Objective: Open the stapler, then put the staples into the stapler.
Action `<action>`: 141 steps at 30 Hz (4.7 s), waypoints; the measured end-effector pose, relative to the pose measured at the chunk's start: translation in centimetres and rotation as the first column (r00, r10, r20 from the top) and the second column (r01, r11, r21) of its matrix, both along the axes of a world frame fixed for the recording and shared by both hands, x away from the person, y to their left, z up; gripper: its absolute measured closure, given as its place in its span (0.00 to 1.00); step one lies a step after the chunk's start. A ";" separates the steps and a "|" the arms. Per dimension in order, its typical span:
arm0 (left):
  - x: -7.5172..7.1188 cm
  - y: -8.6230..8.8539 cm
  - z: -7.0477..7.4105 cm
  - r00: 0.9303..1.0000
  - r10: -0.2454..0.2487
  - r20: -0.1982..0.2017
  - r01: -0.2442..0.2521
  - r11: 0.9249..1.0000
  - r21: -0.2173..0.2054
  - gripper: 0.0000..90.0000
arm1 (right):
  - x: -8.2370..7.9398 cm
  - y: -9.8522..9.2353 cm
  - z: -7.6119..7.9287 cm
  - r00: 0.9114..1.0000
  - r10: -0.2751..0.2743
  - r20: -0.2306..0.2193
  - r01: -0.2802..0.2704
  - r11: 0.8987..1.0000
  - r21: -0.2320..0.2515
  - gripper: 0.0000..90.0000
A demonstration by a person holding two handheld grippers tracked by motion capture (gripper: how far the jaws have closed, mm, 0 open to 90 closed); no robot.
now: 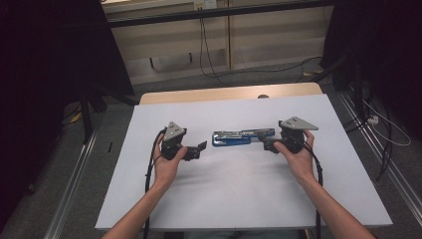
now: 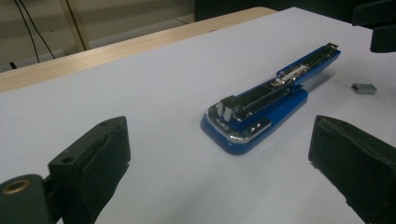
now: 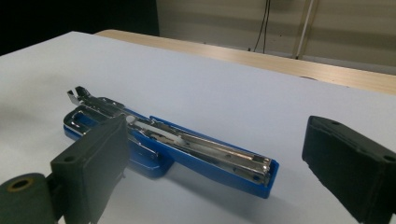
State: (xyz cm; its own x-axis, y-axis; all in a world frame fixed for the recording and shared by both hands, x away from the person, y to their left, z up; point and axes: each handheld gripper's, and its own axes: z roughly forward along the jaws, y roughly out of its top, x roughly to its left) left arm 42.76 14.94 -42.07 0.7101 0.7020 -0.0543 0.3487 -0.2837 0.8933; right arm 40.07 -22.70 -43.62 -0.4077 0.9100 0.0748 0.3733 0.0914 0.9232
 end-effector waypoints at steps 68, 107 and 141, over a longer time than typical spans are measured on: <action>-8.7 7.8 0.1 0.991 0.131 0.026 -0.130 0.991 -0.015 0.06 | -4.6 -2.4 0.3 0.996 0.037 -0.076 -0.035 0.999 0.020 0.05; -11.3 8.3 0.1 0.994 0.106 0.037 -0.106 0.994 -0.003 0.06 | 1.1 -2.4 0.0 0.934 0.167 -0.315 -0.206 0.974 -0.096 0.21; -10.8 8.6 -0.1 0.995 0.104 0.007 -0.104 0.994 -0.016 0.06 | 1.9 -2.5 0.4 0.827 0.208 -0.522 -0.355 0.914 -0.197 0.55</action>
State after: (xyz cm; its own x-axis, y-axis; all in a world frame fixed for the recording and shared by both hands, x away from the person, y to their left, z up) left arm 31.93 23.55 -42.16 0.6335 0.7714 -0.0609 0.3687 -0.2317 0.9002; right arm 42.00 -25.22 -43.17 -0.6276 0.7726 0.0954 0.6790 0.4833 0.5526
